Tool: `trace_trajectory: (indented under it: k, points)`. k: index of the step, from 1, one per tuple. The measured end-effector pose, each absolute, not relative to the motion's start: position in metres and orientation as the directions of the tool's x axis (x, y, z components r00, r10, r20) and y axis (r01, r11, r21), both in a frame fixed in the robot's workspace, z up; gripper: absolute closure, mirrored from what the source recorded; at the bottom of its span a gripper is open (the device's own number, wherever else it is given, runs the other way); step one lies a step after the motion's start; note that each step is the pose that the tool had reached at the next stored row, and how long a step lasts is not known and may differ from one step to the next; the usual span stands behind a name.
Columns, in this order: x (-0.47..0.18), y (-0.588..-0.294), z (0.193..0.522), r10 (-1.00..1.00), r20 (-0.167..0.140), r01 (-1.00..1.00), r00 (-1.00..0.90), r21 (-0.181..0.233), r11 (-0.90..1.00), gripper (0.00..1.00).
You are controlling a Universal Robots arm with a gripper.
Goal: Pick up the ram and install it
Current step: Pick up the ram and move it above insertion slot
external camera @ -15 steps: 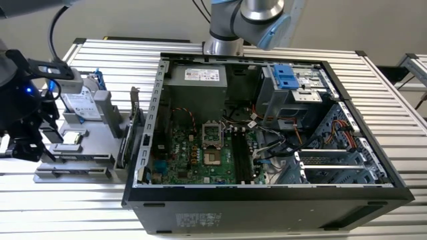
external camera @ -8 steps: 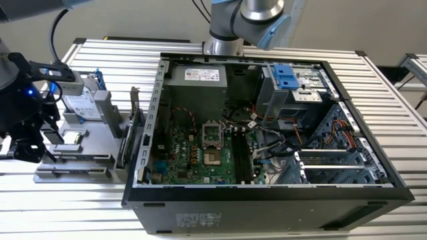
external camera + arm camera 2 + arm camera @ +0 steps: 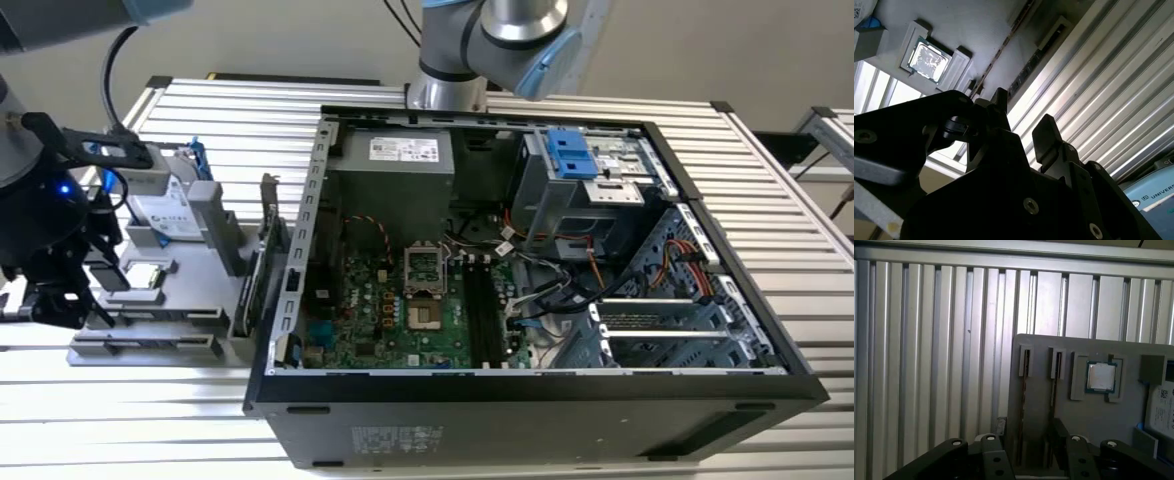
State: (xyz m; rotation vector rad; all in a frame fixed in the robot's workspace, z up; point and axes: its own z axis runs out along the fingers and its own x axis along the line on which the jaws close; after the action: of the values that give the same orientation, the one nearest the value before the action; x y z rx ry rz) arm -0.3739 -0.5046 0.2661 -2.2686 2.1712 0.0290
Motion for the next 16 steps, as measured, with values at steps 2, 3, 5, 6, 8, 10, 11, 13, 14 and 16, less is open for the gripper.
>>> trace_trajectory:
  k: [2,3,5,6,8,10,11,13,14,16]
  points:
    - [-0.374,-0.5046,0.265,-0.999,-0.014,-0.999,0.044,0.012,-0.044,0.0]
    - [-0.374,-0.5046,0.2644,-0.999,-0.014,-0.999,0.044,0.012,-0.044,0.0]
    - [-0.374,-0.5046,0.2633,-0.999,-0.014,-0.999,0.044,0.013,-0.044,0.0]
    - [-0.374,-0.5046,0.2626,-0.999,-0.014,-0.999,0.044,0.013,-0.044,0.0]
    - [-0.374,-0.5046,0.2615,-0.999,-0.014,-0.999,0.044,0.013,-0.044,0.0]
    - [-0.374,-0.5046,0.2603,-0.999,-0.014,-0.999,0.044,0.013,-0.044,0.0]
    - [-0.374,-0.5046,0.2597,-0.999,-0.014,-0.999,0.044,0.013,-0.044,0.0]
    - [-0.3739,-0.5046,0.2583,-0.999,-0.014,-0.999,0.044,0.013,-0.044,0.0]
    - [-0.3739,-0.5046,0.2575,-0.999,-0.014,-0.999,0.044,0.013,-0.044,0.0]
    - [-0.374,-0.5046,0.256,-0.999,-0.014,-0.999,0.044,0.013,-0.044,0.0]
